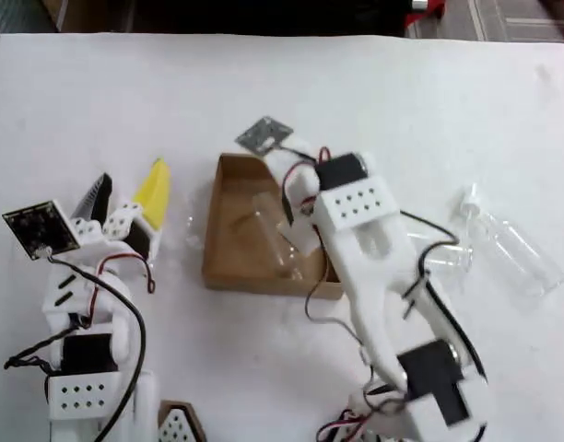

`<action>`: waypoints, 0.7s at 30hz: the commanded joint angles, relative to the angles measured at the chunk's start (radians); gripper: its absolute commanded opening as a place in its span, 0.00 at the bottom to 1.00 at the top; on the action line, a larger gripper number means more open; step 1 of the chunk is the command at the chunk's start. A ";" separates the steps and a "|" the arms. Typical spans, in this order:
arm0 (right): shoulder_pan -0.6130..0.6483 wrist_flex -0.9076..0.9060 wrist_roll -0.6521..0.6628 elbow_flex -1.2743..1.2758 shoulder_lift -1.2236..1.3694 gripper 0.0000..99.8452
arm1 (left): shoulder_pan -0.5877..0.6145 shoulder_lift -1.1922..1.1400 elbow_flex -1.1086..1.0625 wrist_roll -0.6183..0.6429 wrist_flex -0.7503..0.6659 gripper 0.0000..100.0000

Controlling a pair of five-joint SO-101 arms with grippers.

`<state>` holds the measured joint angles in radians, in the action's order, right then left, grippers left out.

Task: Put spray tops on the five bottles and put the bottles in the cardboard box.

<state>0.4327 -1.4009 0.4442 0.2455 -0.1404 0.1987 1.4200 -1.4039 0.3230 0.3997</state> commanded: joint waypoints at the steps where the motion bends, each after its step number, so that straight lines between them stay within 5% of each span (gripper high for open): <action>1: 0.018 0.185 -0.083 0.186 -0.174 0.16 | -0.012 -0.001 0.008 -0.011 -0.020 0.28; 21: 0.090 0.277 -0.180 0.261 0.004 0.16 | -0.012 -0.001 0.008 -0.011 -0.020 0.28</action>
<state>0.5247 -1.1753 0.2938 0.4849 -0.1358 0.1987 1.4200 -1.4039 0.3230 0.3997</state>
